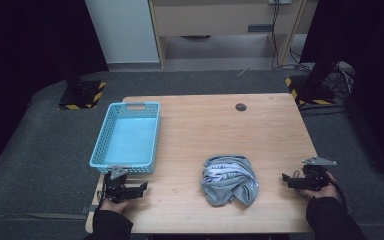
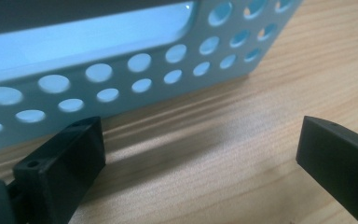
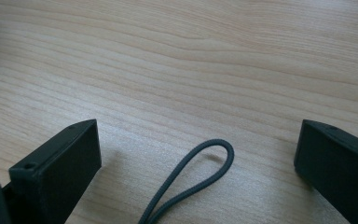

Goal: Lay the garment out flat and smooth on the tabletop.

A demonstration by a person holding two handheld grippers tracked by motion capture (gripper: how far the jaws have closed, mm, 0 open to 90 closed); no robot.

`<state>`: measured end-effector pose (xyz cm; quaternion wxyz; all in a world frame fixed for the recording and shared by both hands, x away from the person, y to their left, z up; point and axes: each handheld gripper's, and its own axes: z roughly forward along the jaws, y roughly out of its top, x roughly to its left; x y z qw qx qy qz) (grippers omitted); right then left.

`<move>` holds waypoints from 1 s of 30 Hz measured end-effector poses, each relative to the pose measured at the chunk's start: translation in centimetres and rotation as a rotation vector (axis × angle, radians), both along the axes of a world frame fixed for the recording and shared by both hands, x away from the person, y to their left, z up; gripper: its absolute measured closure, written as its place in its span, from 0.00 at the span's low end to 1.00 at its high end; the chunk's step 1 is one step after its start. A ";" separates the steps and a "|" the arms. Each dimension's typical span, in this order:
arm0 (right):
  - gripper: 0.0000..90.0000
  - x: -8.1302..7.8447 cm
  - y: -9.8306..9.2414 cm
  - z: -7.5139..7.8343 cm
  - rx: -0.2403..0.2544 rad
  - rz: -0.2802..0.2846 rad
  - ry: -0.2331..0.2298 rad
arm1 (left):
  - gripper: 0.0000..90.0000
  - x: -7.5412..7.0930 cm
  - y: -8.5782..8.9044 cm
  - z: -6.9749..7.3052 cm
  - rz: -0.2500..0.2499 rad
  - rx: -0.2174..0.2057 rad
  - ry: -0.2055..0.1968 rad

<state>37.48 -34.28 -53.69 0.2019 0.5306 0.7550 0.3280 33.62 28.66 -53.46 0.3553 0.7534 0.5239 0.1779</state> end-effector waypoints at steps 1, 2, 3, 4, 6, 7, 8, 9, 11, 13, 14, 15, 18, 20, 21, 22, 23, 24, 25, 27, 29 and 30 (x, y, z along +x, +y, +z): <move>0.01 0.0 0.0 0.0 0.000 0.000 0.000 | 0.00 0.0 0.1 0.0 -0.004 -0.003 0.000; 0.01 0.0 0.0 0.0 0.004 0.001 0.002 | 0.00 -0.1 0.2 0.0 -0.002 -0.015 -0.001; 0.01 0.0 0.1 0.1 0.000 0.004 0.001 | 0.02 -0.2 0.4 0.0 0.010 -0.048 -0.004; 0.01 0.0 0.2 0.2 0.001 0.005 -0.002 | 0.03 -0.2 0.5 0.1 0.020 -0.056 0.003; 0.01 0.0 0.2 0.3 0.003 0.005 -0.004 | 0.03 -0.2 0.5 0.2 0.034 -0.061 0.014; 0.01 0.0 0.2 0.4 -0.005 0.011 -0.013 | 0.03 -0.2 0.6 0.3 0.042 -0.055 0.024; 0.01 0.0 0.2 0.7 0.003 0.016 -0.016 | 0.01 0.0 0.6 0.6 0.081 -0.046 0.057; 0.01 0.0 0.2 0.7 0.003 0.016 -0.016 | 0.00 0.0 0.6 0.6 0.081 -0.046 0.057; 0.01 -0.1 0.2 1.3 0.011 0.017 -0.043 | 0.00 -0.1 0.7 0.8 0.110 -0.047 0.090; 0.01 -0.2 0.3 1.4 0.019 0.017 -0.047 | 0.01 -0.1 0.7 0.9 0.111 -0.039 0.099; 0.01 -0.2 0.3 1.6 0.020 0.018 -0.048 | 0.01 -0.1 0.4 1.3 0.100 -0.023 0.114; 0.01 -0.2 0.3 1.6 0.022 0.019 -0.043 | 0.01 -0.1 0.4 1.3 0.100 -0.023 0.114; 0.01 -0.2 0.2 1.8 0.029 0.017 -0.047 | 0.02 -0.4 -0.2 1.9 0.084 0.030 0.084; 0.01 -0.2 0.3 2.0 0.031 0.016 -0.047 | 0.02 -0.7 -0.5 2.3 0.074 0.061 0.060; 0.01 -0.2 0.4 2.1 0.033 0.018 -0.048 | 0.02 -0.8 -0.6 2.5 0.071 0.066 0.053; 0.01 -0.2 0.4 2.1 0.033 0.018 -0.048 | 0.03 -0.8 -0.6 2.5 0.071 0.066 0.053; 0.01 -0.2 0.5 2.3 0.036 0.029 -0.055 | 0.03 -1.0 -0.8 2.9 0.072 0.072 0.036; 0.01 -0.2 0.5 2.3 0.036 0.029 -0.055 | 0.03 -1.0 -0.8 2.9 0.072 0.072 0.036; 0.02 -0.2 0.7 2.4 0.049 0.033 -0.043 | 0.03 -1.3 -1.2 3.4 0.072 0.073 0.019; 0.02 -0.2 0.7 2.6 0.059 0.037 -0.035 | 0.03 -1.5 -1.4 3.6 0.063 0.074 0.009; 0.02 -0.2 0.8 2.6 0.063 0.037 -0.035 | 0.03 -1.8 -2.1 4.1 0.053 0.076 -0.008; 0.02 -0.1 0.8 2.7 0.070 0.034 -0.033 | 0.03 -1.9 -2.5 4.4 0.045 0.070 -0.017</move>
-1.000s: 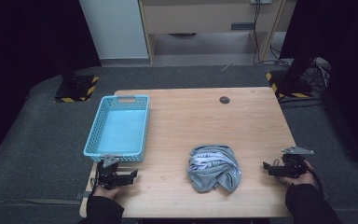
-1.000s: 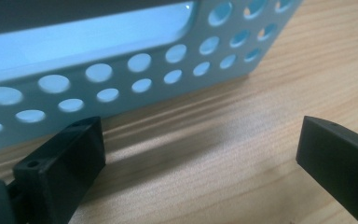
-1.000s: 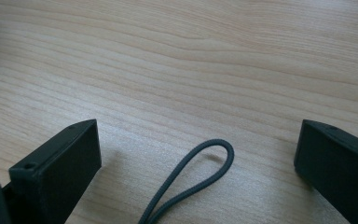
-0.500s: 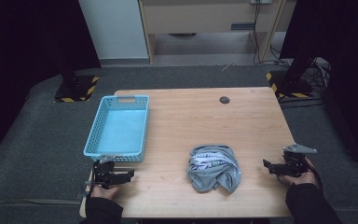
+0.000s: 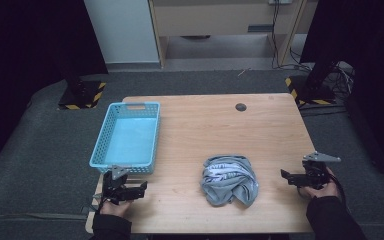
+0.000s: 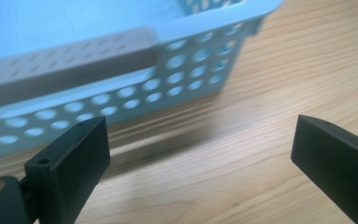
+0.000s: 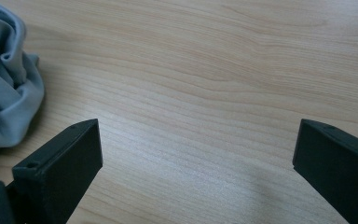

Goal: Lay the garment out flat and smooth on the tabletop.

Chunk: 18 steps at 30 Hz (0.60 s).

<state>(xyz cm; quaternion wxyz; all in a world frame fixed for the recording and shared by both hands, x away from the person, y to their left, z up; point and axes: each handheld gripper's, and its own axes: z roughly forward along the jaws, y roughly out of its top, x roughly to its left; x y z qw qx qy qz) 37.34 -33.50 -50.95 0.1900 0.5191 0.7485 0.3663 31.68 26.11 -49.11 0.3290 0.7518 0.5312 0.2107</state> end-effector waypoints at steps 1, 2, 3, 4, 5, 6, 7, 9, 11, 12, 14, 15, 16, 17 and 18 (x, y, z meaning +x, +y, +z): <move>0.02 0.0 0.0 0.1 0.008 0.000 0.004 | 0.03 -0.1 -0.4 0.3 -0.010 0.006 -0.008; 0.02 0.0 0.0 0.2 0.016 0.000 0.006 | 0.04 -0.2 -0.8 0.5 -0.018 0.007 -0.019; 0.02 0.0 0.0 0.3 0.026 -0.003 0.010 | 0.04 -0.2 -1.2 0.7 -0.026 0.004 -0.025; 0.03 0.0 0.0 0.4 0.035 -0.004 0.012 | 0.04 -0.3 -1.6 1.0 -0.033 0.002 -0.031; 0.04 0.0 0.0 0.4 0.045 -0.002 0.013 | 0.04 -0.3 -2.0 1.2 -0.039 -0.004 -0.036; 0.04 0.1 0.0 0.5 0.057 -0.002 0.021 | 0.04 -0.4 -2.4 1.4 -0.052 -0.004 -0.043; 0.04 0.1 0.0 0.5 0.057 -0.002 0.021 | 0.04 -0.5 -2.8 1.6 -0.060 -0.005 -0.048; 0.04 0.1 0.0 0.6 0.065 0.001 0.027 | 0.05 -0.6 -3.5 2.0 -0.076 -0.009 -0.063; 0.04 0.2 0.1 0.8 0.068 0.004 0.023 | 0.05 -0.6 -4.1 2.4 -0.091 -0.011 -0.077; 0.04 0.2 0.2 1.0 0.071 0.006 0.018 | 0.08 -0.6 -4.4 2.6 -0.099 -0.018 -0.094; 0.04 0.2 0.3 1.2 0.078 0.011 0.016 | 0.08 -0.5 -5.0 2.8 -0.108 -0.017 -0.123; 0.04 0.3 0.6 1.3 0.076 0.019 0.020 | 0.07 -0.2 -5.7 2.9 -0.120 -0.025 -0.124; 0.04 0.4 0.8 1.3 0.066 0.027 0.017 | 0.07 0.0 -6.1 3.0 -0.126 -0.024 -0.122; 0.04 0.4 0.8 1.3 0.066 0.027 0.017 | 0.07 0.0 -6.1 3.0 -0.126 -0.024 -0.122; 0.04 0.5 1.0 1.4 0.057 0.032 0.019 | 0.07 0.2 -6.4 3.1 -0.132 -0.023 -0.119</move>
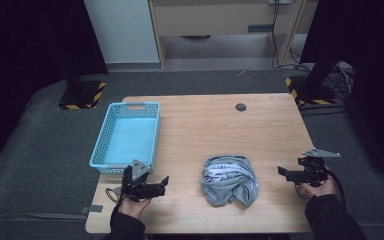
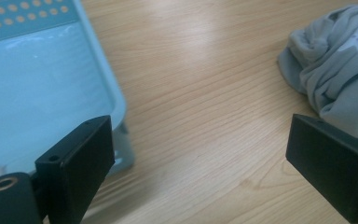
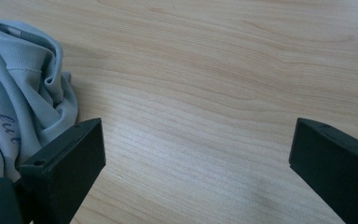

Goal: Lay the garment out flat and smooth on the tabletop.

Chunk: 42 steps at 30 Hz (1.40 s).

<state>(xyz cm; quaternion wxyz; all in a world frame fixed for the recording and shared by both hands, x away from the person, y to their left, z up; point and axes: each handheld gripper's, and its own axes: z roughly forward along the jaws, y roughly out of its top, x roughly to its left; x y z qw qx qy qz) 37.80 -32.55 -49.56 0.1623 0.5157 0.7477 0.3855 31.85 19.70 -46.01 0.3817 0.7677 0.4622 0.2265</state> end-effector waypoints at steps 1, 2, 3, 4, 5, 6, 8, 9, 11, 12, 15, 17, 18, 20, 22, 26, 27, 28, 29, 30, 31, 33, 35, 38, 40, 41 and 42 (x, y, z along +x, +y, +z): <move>0.04 0.1 0.1 0.1 -0.006 0.004 -0.001 | 0.07 0.2 -0.4 0.1 -0.005 0.000 0.002; 0.04 0.1 0.2 0.2 -0.006 0.008 -0.008 | 0.07 0.4 -0.7 0.2 -0.010 -0.002 0.003; 0.05 0.2 0.4 0.4 0.000 0.014 -0.013 | 0.07 0.6 -1.1 0.3 -0.016 -0.004 0.005; 0.05 0.2 0.4 0.4 0.000 0.014 -0.013 | 0.07 0.8 -1.4 0.3 -0.021 -0.006 0.003; 0.05 0.2 0.5 0.6 0.001 0.017 -0.018 | 0.07 1.0 -1.8 0.4 -0.024 -0.004 0.003; 0.06 0.2 0.6 0.7 0.006 0.019 -0.022 | 0.07 1.2 -2.1 0.4 -0.030 -0.006 0.003; 0.07 0.3 0.8 0.9 0.011 0.026 -0.027 | 0.07 1.7 -2.6 0.5 -0.036 -0.013 0.006; 0.08 0.3 1.0 1.1 0.012 0.034 -0.035 | 0.07 2.1 -3.2 0.6 -0.042 -0.015 0.004; 0.08 0.4 1.1 1.1 0.018 0.037 -0.037 | 0.07 2.4 -3.6 0.6 -0.043 -0.013 0.002; 0.09 0.4 1.2 1.2 0.023 0.043 -0.041 | 0.07 2.6 -3.8 0.7 -0.044 -0.011 0.002; 0.10 0.5 1.4 1.5 0.037 0.051 -0.046 | 0.08 3.3 -4.5 0.7 -0.045 -0.008 0.001; 0.11 0.5 1.5 1.6 0.043 0.056 -0.048 | 0.10 3.6 -4.8 0.7 -0.043 0.001 0.006; 0.11 0.6 1.6 1.6 0.042 0.059 -0.051 | 0.11 3.8 -5.0 0.7 -0.042 0.006 0.008; 0.11 0.7 1.9 1.7 0.038 0.071 -0.050 | 0.11 4.1 -5.4 0.7 -0.044 0.015 0.012; 0.12 0.8 2.2 1.6 0.037 0.084 -0.045 | 0.11 4.4 -5.8 0.6 -0.049 0.009 0.016; 0.13 1.0 2.5 1.7 0.048 0.093 -0.043 | 0.11 5.1 -6.7 0.5 -0.063 -0.007 0.028; 0.14 1.1 2.7 1.7 0.055 0.095 -0.045 | 0.11 5.2 -7.0 0.5 -0.070 -0.007 0.025; 0.14 1.2 3.0 1.8 0.058 0.108 -0.043 | 0.11 5.3 -7.1 0.4 -0.074 -0.005 0.024; 0.14 1.2 3.0 1.8 0.058 0.108 -0.043 | 0.11 5.4 -7.3 0.3 -0.079 -0.004 0.028; 0.15 1.3 3.3 1.8 0.056 0.114 -0.043 | 0.11 5.4 -7.5 0.3 -0.080 -0.006 0.032; 0.15 1.4 3.5 1.7 0.056 0.120 -0.044 | 0.11 5.5 -7.7 0.2 -0.080 -0.009 0.029; 0.16 1.6 4.0 1.7 0.059 0.133 -0.040 | 0.11 5.7 -7.9 0.2 -0.087 -0.024 0.026; 0.17 1.7 4.6 1.7 0.059 0.147 -0.040 | 0.11 5.8 -8.0 0.1 -0.093 -0.041 0.028; 0.19 1.9 5.2 1.7 0.058 0.166 -0.049 | 0.11 6.2 -8.4 0.0 -0.102 -0.062 0.041; 0.20 2.0 5.4 1.7 0.063 0.166 -0.048 | 0.12 6.4 -8.7 -0.2 -0.108 -0.067 0.045; 0.21 2.0 5.5 1.7 0.069 0.168 -0.049 | 0.12 6.5 -8.8 -0.2 -0.109 -0.069 0.048; 0.21 2.1 5.6 1.7 0.071 0.173 -0.051 | 0.12 6.7 -9.0 -0.3 -0.113 -0.072 0.049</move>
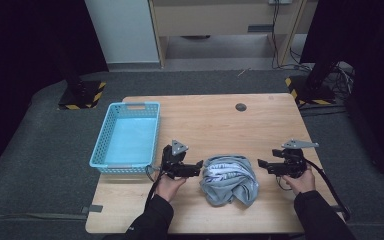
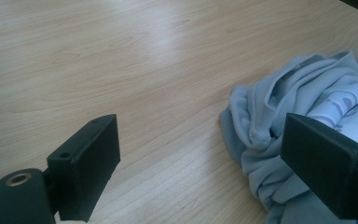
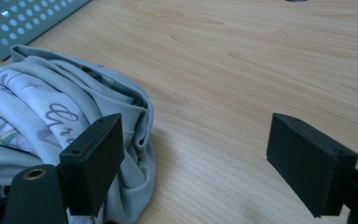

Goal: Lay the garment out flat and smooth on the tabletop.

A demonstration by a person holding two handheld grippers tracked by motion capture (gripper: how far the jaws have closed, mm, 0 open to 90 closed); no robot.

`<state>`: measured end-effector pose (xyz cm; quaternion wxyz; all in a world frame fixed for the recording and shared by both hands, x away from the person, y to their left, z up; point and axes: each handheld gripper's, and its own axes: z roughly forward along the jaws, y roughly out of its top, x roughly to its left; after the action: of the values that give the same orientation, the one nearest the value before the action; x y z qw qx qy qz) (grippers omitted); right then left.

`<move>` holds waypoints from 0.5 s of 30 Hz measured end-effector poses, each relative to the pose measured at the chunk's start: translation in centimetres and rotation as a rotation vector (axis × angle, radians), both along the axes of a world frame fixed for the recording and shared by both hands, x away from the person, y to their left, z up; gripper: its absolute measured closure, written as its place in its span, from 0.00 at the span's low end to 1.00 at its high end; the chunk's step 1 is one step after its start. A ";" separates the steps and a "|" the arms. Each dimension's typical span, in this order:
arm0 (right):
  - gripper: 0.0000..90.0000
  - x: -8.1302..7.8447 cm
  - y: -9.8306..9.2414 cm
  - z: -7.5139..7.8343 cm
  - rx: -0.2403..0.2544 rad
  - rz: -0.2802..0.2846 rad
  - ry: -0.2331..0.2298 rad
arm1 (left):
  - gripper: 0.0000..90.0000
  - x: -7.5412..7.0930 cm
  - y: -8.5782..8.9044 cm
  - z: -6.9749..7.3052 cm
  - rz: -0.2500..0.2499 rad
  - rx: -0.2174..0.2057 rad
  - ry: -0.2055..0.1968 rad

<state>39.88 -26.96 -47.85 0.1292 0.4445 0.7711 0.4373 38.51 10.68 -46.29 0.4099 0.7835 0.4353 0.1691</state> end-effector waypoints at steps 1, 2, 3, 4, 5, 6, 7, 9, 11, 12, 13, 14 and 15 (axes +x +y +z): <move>0.22 0.0 0.2 0.0 0.007 0.002 0.001 | 0.12 0.1 -0.2 0.0 -0.001 0.003 0.005; 0.23 0.1 0.3 -0.1 0.018 0.007 -0.001 | 0.12 0.2 -0.4 -0.1 -0.001 0.008 0.001; 0.23 0.2 0.5 -0.1 0.024 0.012 -0.002 | 0.12 0.3 -0.6 -0.1 -0.005 0.012 0.001; 0.23 0.3 0.7 -0.2 0.027 0.016 0.002 | 0.12 0.4 -0.8 -0.2 -0.005 0.013 0.001; 0.23 0.3 0.8 -0.3 0.027 0.020 0.006 | 0.12 0.4 -1.0 -0.3 -0.008 0.016 0.002; 0.24 0.4 1.0 -0.3 0.027 0.022 0.006 | 0.12 0.5 -1.1 -0.3 -0.010 0.019 0.001; 0.25 0.4 1.2 -0.3 0.026 0.025 0.007 | 0.12 0.5 -1.2 -0.5 -0.010 0.022 0.005; 0.26 0.5 1.6 -0.4 0.027 0.031 0.013 | 0.12 0.7 -1.4 -0.7 -0.009 0.018 0.017; 0.27 0.5 2.0 -0.5 0.023 0.044 0.017 | 0.13 0.7 -1.5 -0.8 -0.009 0.015 0.027; 0.28 0.6 2.2 -0.5 0.022 0.050 0.015 | 0.13 0.8 -1.5 -0.9 -0.012 0.011 0.031; 0.29 0.6 2.5 -0.6 0.026 0.057 0.021 | 0.13 0.8 -1.6 -1.0 -0.017 0.009 0.034; 0.30 0.7 2.7 -0.7 0.025 0.063 0.023 | 0.14 0.9 -1.7 -1.1 -0.024 0.002 0.040; 0.31 0.7 3.0 -0.8 0.020 0.072 0.023 | 0.15 0.9 -1.8 -1.2 -0.027 0.001 0.042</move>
<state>40.57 -23.96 -48.62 0.1000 0.4227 0.7835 0.4443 39.45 8.90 -47.47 0.4027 0.7929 0.4331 0.1471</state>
